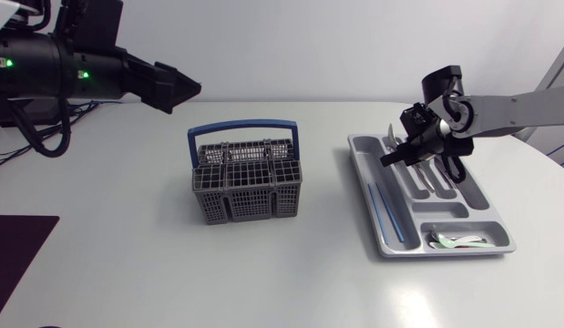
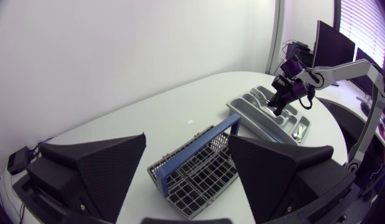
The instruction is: Unload the cutlery basket into the drawer organizer.
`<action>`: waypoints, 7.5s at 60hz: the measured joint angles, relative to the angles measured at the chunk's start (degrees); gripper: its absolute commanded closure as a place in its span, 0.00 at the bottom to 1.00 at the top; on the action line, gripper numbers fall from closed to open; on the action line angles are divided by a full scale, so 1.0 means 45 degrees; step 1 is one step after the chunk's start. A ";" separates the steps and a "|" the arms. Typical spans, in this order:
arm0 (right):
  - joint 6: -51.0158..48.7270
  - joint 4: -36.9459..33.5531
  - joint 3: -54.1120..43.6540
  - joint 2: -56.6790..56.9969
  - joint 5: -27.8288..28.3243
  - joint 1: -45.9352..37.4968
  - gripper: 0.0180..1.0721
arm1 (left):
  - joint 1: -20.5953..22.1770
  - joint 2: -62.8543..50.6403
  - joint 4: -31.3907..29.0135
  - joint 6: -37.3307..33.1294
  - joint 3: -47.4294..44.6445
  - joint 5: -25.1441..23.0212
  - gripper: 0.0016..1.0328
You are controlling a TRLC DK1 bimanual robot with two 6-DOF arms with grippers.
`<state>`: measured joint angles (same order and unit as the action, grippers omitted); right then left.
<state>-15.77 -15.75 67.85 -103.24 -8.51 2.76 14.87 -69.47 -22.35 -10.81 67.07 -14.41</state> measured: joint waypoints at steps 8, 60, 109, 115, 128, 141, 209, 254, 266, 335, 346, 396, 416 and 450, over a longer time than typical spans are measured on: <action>0.0330 -0.0287 0.0471 -0.1054 -0.0083 -0.0058 0.94 | -0.0214 0.0151 0.0097 -0.0102 -0.0413 0.0005 0.11; -0.0209 0.0651 0.1171 -0.2181 -0.2006 0.0029 0.47 | -0.0223 0.0602 0.0233 -0.0233 -0.0801 0.0039 0.11; 0.0039 0.1642 -0.1690 0.2137 0.1666 0.4240 0.40 | -0.3016 -0.1909 0.0661 -0.1957 -0.3211 0.0044 0.09; 0.0087 0.1642 -0.1647 0.1520 0.1763 0.4410 0.40 | -0.3016 -0.2827 0.0753 -0.2093 -0.3279 0.0049 0.09; 0.0141 0.1559 -0.1273 0.1219 0.1758 0.4804 0.40 | -0.2628 -0.3745 0.0991 -0.2234 -0.3264 0.0063 0.09; 0.0277 0.1457 -0.1073 0.1190 0.1753 0.5231 0.40 | -0.2021 -0.4313 0.1273 -0.2229 -0.2929 0.0087 0.08; 0.0505 0.1161 -0.1622 0.2419 -0.0316 0.5183 0.04 | -0.3045 -0.3468 0.1321 -0.2229 -0.2142 0.0219 0.05; -0.0831 0.0801 -0.5319 1.1370 0.0194 0.2176 0.04 | -0.3628 0.5591 0.2040 -0.2166 -0.6028 0.0034 0.05; -0.0738 0.0986 -0.6256 1.3104 -0.0423 0.2127 0.04 | -0.3653 0.6853 0.2312 -0.1865 -0.6586 0.0029 0.05; 0.2142 0.2866 -1.3362 2.1376 0.1122 0.0044 0.04 | -0.3614 1.4027 0.4648 0.1365 -1.3464 0.2356 0.05; 0.2943 0.3269 -1.4659 2.2678 0.1763 -0.0481 0.04 | -0.3415 1.5237 0.4750 0.1982 -1.4600 0.3045 0.05; 0.3138 0.3279 -1.4824 2.2887 0.1855 -0.0559 0.04 | -0.3415 1.5358 0.4770 0.2079 -1.4649 0.3138 0.05; 0.3143 0.3279 -1.4824 2.2887 0.1860 -0.0559 0.04 | -0.3415 1.5358 0.4770 0.2079 -1.4649 0.3138 0.05; 0.3172 0.3279 -1.4824 2.2887 0.1860 -0.0559 0.04 | -0.3415 1.5358 0.4770 0.2079 -1.4649 0.3138 0.05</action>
<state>-1.50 -0.99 1.15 -0.25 -0.14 0.25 -0.49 -0.36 -0.89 -1.45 1.15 -0.30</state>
